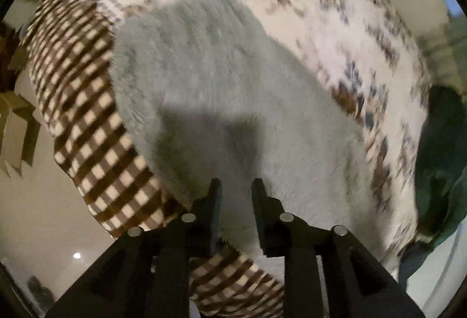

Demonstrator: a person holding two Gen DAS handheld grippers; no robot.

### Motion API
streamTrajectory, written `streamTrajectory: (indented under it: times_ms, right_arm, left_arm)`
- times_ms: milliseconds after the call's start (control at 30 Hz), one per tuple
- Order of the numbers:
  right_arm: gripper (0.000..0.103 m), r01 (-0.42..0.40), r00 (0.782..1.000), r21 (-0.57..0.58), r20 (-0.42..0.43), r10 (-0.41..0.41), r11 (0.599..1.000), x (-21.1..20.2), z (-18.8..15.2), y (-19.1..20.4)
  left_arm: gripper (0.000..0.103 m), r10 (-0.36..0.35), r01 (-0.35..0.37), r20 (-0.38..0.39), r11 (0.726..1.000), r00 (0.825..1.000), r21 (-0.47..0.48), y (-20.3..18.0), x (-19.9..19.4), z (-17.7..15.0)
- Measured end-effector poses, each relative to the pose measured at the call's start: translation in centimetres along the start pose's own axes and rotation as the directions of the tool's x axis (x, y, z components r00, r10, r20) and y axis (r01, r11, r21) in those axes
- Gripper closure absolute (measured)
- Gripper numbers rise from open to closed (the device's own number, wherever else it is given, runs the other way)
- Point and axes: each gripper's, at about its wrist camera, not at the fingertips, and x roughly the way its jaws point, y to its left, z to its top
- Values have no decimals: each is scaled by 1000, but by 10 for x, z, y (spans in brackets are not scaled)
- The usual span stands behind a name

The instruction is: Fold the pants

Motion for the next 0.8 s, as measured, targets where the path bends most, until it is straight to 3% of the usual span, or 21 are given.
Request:
streamTrajectory:
  times_ms: [33, 67, 133, 200, 333, 400, 467, 600, 733, 800]
  right_arm:
    - [44, -8, 1000, -10, 3, 8, 1000, -4, -3, 3]
    - [40, -17, 1000, -22, 6, 17, 1000, -8, -6, 8]
    - [32, -45, 999, -40, 15, 46, 998, -17, -11, 16]
    - [30, -68, 997, -42, 24, 69, 997, -27, -15, 33]
    - [30, -99, 995, -69, 22, 101, 993, -22, -21, 74]
    - [30, -93, 996, -82, 9, 94, 992, -14, -25, 90]
    - [30, -101, 995, -74, 3, 102, 992, -7, -28, 101]
    - [30, -91, 996, -68, -11, 91, 993, 11, -34, 120]
    - [30, -86, 996, -72, -6, 86, 994, 14, -36, 127]
    - [30, -78, 997, -74, -1, 78, 994, 12, -36, 126]
  left_arm:
    - [65, -2, 2, 17, 1000, 1000, -17, 4, -6, 5]
    - [41, 0, 1, 37, 999, 999, -33, 9, -12, 12]
    - [23, 37, -32, 82, 998, 996, -55, 22, -18, 30]
    - [24, 51, -41, 107, 995, 993, -94, 34, -12, 51]
    - [24, 146, -120, 152, 978, 978, -172, 65, 5, 87]
    - [30, 164, -139, 145, 976, 976, -168, 73, 23, 106]
    - [94, 164, -148, 126, 980, 978, -132, 80, 38, 116]
    - [95, 177, -154, 187, 980, 966, -127, 99, 32, 118]
    - [94, 150, -117, 144, 970, 978, -213, 135, 35, 121]
    - [91, 157, -134, 129, 977, 979, -169, 126, 35, 118]
